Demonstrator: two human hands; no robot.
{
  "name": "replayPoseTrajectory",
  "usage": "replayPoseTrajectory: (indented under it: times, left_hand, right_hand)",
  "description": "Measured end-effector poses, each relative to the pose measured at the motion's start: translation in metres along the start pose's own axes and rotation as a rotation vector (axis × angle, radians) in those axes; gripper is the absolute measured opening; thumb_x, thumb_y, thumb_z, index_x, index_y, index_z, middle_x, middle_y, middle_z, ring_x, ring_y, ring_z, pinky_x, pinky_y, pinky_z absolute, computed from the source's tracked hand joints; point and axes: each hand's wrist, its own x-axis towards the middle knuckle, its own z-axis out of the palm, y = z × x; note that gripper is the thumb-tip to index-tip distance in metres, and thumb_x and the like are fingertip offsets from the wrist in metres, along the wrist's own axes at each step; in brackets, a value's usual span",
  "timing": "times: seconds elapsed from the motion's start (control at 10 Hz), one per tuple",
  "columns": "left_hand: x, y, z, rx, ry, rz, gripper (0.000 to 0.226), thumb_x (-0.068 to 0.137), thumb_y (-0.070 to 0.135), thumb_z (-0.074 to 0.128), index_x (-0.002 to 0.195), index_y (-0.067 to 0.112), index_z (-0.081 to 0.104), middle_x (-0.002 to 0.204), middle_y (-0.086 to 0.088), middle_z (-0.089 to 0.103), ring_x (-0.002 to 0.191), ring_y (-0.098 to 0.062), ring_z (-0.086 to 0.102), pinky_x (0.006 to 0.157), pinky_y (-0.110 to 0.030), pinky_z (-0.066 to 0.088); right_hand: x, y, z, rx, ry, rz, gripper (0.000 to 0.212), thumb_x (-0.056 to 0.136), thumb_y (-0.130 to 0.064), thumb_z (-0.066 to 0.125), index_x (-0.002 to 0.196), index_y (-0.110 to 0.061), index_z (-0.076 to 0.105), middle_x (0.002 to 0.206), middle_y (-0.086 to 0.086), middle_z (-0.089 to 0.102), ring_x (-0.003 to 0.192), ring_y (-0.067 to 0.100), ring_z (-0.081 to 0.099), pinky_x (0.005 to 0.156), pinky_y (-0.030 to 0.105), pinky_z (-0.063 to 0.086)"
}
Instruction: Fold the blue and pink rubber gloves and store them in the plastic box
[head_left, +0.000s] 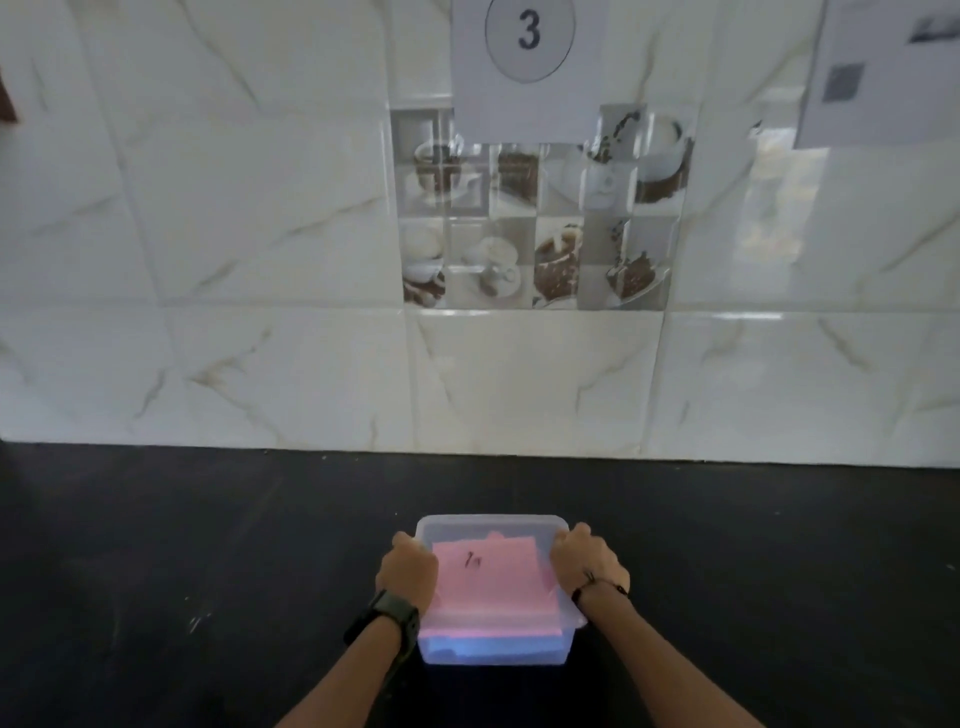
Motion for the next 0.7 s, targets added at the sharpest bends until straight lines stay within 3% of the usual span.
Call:
replayPoseTrajectory:
  times: [0.1, 0.2, 0.3, 0.4, 0.5, 0.6, 0.7]
  left_hand:
    - [-0.01, 0.018, 0.021, -0.085, -0.106, 0.025, 0.032, 0.098, 0.019, 0.025, 0.101, 0.0, 0.05, 0.103, -0.019, 0.061, 0.091, -0.031, 0.061, 0.083, -0.038, 0.05]
    - [-0.023, 0.037, 0.043, -0.069, -0.209, 0.062, 0.033, 0.098, 0.019, 0.024, 0.095, 0.003, 0.053, 0.1, -0.017, 0.061, 0.08, -0.025, 0.056, 0.073, -0.03, 0.042]
    - [-0.03, 0.05, 0.059, 0.096, -0.241, 0.122, 0.037, 0.099, 0.018, 0.025, 0.117, -0.002, 0.049, 0.124, -0.019, 0.057, 0.109, -0.03, 0.057, 0.089, -0.032, 0.044]
    - [-0.027, 0.052, 0.064, 0.218, -0.224, 0.173, 0.036, 0.101, 0.018, 0.023, 0.122, -0.001, 0.045, 0.132, -0.02, 0.053, 0.121, -0.03, 0.052, 0.098, -0.031, 0.041]
    - [-0.026, 0.048, 0.065, 0.303, -0.181, 0.193, 0.023, 0.101, 0.016, 0.024, 0.102, 0.008, 0.046, 0.133, -0.02, 0.054, 0.122, -0.029, 0.053, 0.097, -0.03, 0.041]
    - [-0.022, 0.051, 0.069, 0.379, -0.138, 0.167, 0.034, 0.098, 0.021, 0.031, 0.121, 0.003, 0.049, 0.136, -0.019, 0.051, 0.125, -0.032, 0.05, 0.102, -0.034, 0.04]
    - [-0.007, 0.081, 0.059, 0.407, 0.033, 0.234, 0.049, 0.094, 0.041, 0.031, 0.133, 0.013, 0.044, 0.141, -0.016, 0.043, 0.126, -0.034, 0.045, 0.104, -0.044, 0.037]
  right_hand:
    - [0.001, 0.027, -0.025, -0.015, 0.036, 0.064, 0.04, 0.095, -0.034, 0.027, 0.107, -0.011, 0.057, 0.096, 0.007, 0.063, 0.092, 0.023, 0.063, 0.086, 0.037, 0.05]
    - [0.005, 0.052, -0.05, -0.022, 0.052, 0.141, 0.039, 0.094, -0.03, 0.029, 0.106, -0.011, 0.061, 0.093, 0.006, 0.061, 0.095, 0.023, 0.063, 0.089, 0.037, 0.049]
    - [0.01, 0.065, -0.064, -0.035, 0.044, 0.188, 0.041, 0.094, -0.031, 0.028, 0.115, -0.014, 0.059, 0.116, 0.007, 0.062, 0.106, 0.022, 0.059, 0.091, 0.033, 0.044]
    - [0.013, 0.067, -0.067, -0.045, 0.031, 0.19, 0.041, 0.095, -0.03, 0.026, 0.119, -0.015, 0.056, 0.124, 0.005, 0.059, 0.109, 0.02, 0.057, 0.085, 0.029, 0.039]
    - [0.01, 0.066, -0.066, -0.083, -0.001, 0.143, 0.042, 0.095, -0.027, 0.026, 0.121, -0.015, 0.056, 0.124, 0.006, 0.06, 0.111, 0.021, 0.058, 0.091, 0.032, 0.043]
    - [0.008, 0.066, -0.073, -0.126, -0.05, 0.067, 0.043, 0.095, -0.026, 0.029, 0.123, -0.011, 0.058, 0.125, 0.011, 0.06, 0.112, 0.025, 0.058, 0.094, 0.035, 0.046]
    - [0.023, 0.044, -0.105, -0.082, -0.051, -0.015, 0.048, 0.096, -0.036, 0.03, 0.129, -0.009, 0.053, 0.138, 0.014, 0.051, 0.123, 0.029, 0.05, 0.101, 0.036, 0.041]
